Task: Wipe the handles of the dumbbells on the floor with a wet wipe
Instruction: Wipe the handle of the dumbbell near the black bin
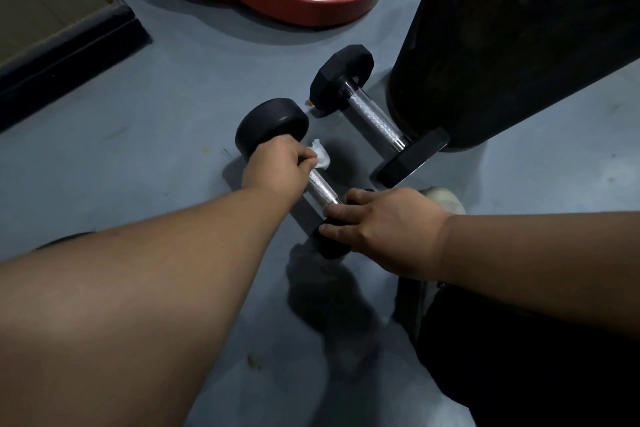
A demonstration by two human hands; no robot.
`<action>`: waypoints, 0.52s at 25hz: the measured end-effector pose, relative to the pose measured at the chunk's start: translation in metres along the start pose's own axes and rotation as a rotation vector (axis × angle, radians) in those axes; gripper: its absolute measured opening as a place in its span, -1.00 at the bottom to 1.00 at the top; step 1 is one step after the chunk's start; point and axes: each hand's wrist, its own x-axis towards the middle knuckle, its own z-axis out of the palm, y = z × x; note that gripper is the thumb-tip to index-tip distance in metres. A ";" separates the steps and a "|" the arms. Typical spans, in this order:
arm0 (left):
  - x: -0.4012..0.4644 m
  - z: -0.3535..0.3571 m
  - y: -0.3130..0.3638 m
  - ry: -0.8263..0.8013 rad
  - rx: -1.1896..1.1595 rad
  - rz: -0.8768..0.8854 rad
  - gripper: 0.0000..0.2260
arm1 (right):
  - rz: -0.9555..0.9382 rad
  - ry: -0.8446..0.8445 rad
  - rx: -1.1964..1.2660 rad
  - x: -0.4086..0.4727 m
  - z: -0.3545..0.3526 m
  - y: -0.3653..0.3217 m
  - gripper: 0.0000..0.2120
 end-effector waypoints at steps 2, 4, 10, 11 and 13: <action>-0.008 0.007 0.003 -0.015 -0.019 0.039 -0.88 | -0.001 -0.003 -0.012 -0.001 -0.002 0.001 -0.44; -0.018 0.013 0.007 -0.054 -0.059 0.067 -0.88 | -0.002 0.015 -0.021 -0.002 -0.003 0.001 -0.44; -0.041 0.022 0.012 -0.117 -0.259 -0.020 -0.93 | -0.034 0.013 -0.035 0.001 -0.001 -0.001 -0.46; -0.041 0.020 0.011 -0.128 -0.230 -0.007 -0.92 | -0.039 0.008 -0.042 0.002 -0.002 -0.003 -0.47; -0.038 0.016 0.011 -0.130 -0.149 0.035 -0.91 | -0.041 0.001 -0.050 0.001 -0.004 -0.005 -0.46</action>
